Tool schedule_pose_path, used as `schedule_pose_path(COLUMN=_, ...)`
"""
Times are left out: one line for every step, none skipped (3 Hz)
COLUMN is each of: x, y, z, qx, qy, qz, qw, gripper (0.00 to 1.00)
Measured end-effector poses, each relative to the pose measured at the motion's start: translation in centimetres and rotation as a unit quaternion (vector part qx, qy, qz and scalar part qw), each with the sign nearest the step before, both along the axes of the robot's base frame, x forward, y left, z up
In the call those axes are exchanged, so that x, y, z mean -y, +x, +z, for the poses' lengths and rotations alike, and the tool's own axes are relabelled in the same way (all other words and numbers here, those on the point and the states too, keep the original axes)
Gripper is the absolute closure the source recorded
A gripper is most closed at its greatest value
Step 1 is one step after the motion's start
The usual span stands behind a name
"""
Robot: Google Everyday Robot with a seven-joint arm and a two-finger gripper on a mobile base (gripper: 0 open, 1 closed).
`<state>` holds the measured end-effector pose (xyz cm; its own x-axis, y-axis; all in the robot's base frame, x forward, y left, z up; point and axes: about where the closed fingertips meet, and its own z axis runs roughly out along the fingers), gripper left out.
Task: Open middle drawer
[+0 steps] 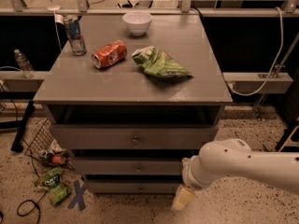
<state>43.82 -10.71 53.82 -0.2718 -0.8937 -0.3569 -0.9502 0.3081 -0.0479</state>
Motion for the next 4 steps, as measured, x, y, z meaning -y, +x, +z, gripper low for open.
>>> schedule_pose_path(x=0.0, y=0.0, z=0.0, qx=0.0, qy=0.0, qz=0.0, qw=1.0, gripper=0.0)
schedule_pose_path(x=-1.3, y=1.2, z=-1.4, qx=0.02, qy=0.008, qz=0.013, qw=0.9997, gripper=0.0)
schedule_pose_path(x=-2.5, y=3.1, z=-3.0, qx=0.052, qy=0.005, qz=0.024, qw=0.9983, gripper=0.0)
schedule_pose_path(x=-3.2, y=5.1, z=-3.8, qx=0.084, qy=0.002, qz=0.027, qw=0.9961, gripper=0.0)
